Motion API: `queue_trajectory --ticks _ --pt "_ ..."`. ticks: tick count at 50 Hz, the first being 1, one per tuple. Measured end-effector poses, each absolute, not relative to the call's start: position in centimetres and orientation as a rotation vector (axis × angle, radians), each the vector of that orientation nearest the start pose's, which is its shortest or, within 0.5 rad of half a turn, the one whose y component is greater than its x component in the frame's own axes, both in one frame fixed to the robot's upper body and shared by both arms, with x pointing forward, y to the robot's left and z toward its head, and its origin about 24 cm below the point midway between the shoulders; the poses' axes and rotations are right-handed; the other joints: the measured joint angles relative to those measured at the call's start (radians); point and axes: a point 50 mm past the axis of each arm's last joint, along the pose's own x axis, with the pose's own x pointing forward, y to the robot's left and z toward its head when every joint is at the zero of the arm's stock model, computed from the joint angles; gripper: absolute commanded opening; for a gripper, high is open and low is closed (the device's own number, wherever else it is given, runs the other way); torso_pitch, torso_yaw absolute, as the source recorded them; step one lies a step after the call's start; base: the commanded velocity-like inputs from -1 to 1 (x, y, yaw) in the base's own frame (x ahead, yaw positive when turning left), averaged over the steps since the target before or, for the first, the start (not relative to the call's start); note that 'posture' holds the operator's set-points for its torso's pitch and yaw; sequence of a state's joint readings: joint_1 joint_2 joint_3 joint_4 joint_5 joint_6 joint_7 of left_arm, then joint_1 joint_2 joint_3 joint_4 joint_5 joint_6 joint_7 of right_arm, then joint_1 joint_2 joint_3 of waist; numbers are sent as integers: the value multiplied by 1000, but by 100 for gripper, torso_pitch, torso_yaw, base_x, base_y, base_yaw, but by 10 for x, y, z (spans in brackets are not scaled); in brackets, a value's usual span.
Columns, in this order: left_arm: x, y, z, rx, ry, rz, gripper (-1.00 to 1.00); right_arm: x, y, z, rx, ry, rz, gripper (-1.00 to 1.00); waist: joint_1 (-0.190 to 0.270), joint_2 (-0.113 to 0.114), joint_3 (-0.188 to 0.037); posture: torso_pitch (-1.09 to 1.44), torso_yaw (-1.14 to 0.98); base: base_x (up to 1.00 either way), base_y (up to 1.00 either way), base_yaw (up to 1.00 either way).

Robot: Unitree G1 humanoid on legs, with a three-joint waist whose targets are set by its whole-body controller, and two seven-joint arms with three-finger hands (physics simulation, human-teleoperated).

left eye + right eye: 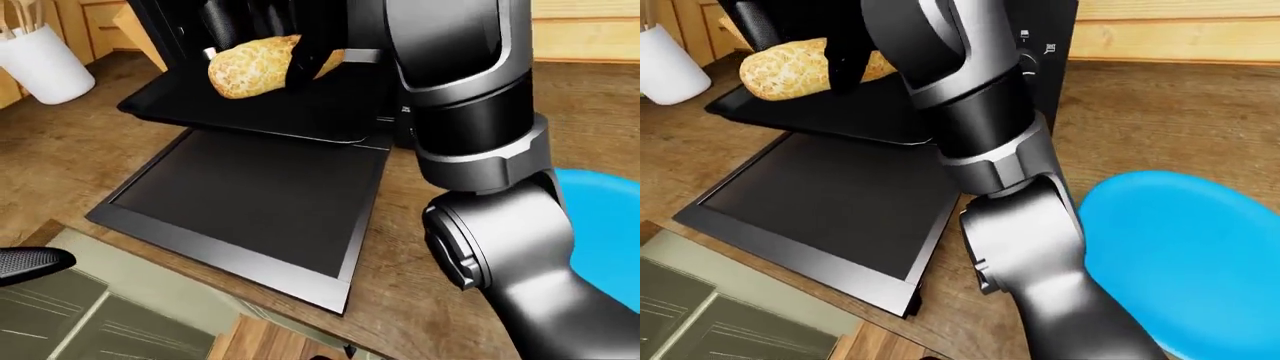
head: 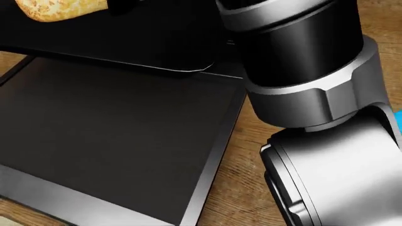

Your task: Place the baguette on the tray of the toaster oven.

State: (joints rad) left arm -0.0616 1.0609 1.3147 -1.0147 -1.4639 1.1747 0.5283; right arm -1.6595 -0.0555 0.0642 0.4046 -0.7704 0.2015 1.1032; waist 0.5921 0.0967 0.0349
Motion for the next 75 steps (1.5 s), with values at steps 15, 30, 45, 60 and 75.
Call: queue_trajectory --ticks 15,30,45,60,75 --pt "113 253 319 400 -402 339 100 312 13 414 -1306 -555 701 -79 5 -3 -4 0 63 0 0 0" --pt "113 253 321 406 -400 336 100 319 16 402 -1281 -533 665 -80 9 -6 -6 0 63 0 0 0" --pt "112 254 320 406 -399 342 100 328 17 396 -1275 -534 611 -79 10 -5 -8 0 63 0 0 0" --pt "110 255 316 406 -393 344 100 335 15 388 -1300 -523 578 -74 12 -8 -8 0 63 0 0 0" --pt "111 255 316 408 -391 344 100 343 12 384 -1322 -509 553 -63 13 -8 -9 0 63 0 0 0"
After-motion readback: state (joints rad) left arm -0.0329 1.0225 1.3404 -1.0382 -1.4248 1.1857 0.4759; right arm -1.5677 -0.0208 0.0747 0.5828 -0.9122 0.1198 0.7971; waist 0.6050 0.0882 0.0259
